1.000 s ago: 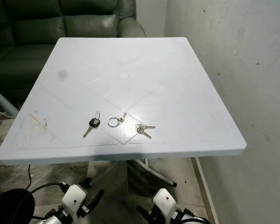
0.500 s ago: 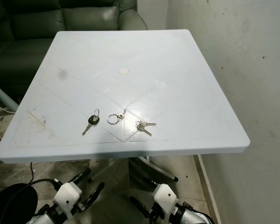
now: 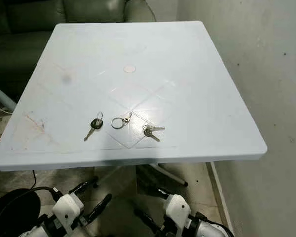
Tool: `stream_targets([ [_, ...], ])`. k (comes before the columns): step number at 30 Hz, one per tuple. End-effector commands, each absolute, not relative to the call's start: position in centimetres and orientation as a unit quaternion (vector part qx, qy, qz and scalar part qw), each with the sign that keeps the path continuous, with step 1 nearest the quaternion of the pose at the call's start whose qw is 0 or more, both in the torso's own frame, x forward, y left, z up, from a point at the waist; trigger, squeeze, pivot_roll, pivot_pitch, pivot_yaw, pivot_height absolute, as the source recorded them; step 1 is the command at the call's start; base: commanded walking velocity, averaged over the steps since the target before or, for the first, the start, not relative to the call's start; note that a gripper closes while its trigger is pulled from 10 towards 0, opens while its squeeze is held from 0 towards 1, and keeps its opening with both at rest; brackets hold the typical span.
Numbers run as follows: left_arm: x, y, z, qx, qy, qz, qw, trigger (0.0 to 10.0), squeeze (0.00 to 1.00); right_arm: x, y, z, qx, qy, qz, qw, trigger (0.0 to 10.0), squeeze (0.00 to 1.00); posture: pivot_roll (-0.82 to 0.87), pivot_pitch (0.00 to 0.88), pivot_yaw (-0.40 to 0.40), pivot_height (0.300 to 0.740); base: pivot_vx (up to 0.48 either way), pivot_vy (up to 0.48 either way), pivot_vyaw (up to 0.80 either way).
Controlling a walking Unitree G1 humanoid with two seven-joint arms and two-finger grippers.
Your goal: Hang keys on a hook
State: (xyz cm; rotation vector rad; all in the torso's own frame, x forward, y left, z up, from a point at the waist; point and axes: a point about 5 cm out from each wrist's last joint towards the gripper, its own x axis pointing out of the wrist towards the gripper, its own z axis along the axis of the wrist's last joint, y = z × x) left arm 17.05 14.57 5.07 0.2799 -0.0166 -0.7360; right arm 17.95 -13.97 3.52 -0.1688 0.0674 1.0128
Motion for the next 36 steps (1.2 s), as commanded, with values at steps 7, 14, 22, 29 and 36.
stream_targets([
  [7, 17.0, 14.8, 6.8, 0.141, -0.015, -0.366, 0.92, 10.0, 0.0, 18.6, -13.8, 5.4, -0.059, 0.021, 0.479, 0.876, 10.0, 0.0, -0.1, 0.191, 0.04, 0.74, 0.0, 0.0, 0.0],
  [14, 17.4, 14.9, 8.1, 0.137, -0.032, -0.351, 0.926, 10.0, 0.0, 19.4, -13.4, 6.5, -0.041, 0.005, 0.464, 0.885, 10.0, 0.0, -0.09, 0.172, 0.047, 0.74, 0.0, 0.0, 0.0],
  [22, 18.1, 15.2, 9.7, 0.128, -0.055, -0.295, 0.945, 10.0, 0.0, 21.5, -12.9, 8.4, 0.009, -0.025, 0.411, 0.911, 10.0, 0.0, -0.08, 0.137, 0.044, 0.74, 0.0, 0.0, 0.0],
  [29, 18.7, 15.5, 10.0, 0.123, -0.061, -0.257, 0.957, 10.0, 0.0, 22.4, -12.6, 8.8, 0.031, -0.032, 0.379, 0.924, 10.0, 0.0, -0.06, 0.111, 0.03, 0.74, 0.0, 0.0, 0.0],
  [36, 20.9, 16.7, 10.2, 0.091, -0.066, -0.179, 0.977, 10.0, 0.0, 24.3, -12.2, 9.0, 0.049, -0.033, 0.328, 0.943, 10.0, 0.0, -0.06, 0.076, 0.015, 0.74, 0.0, 0.0, 0.0],
])
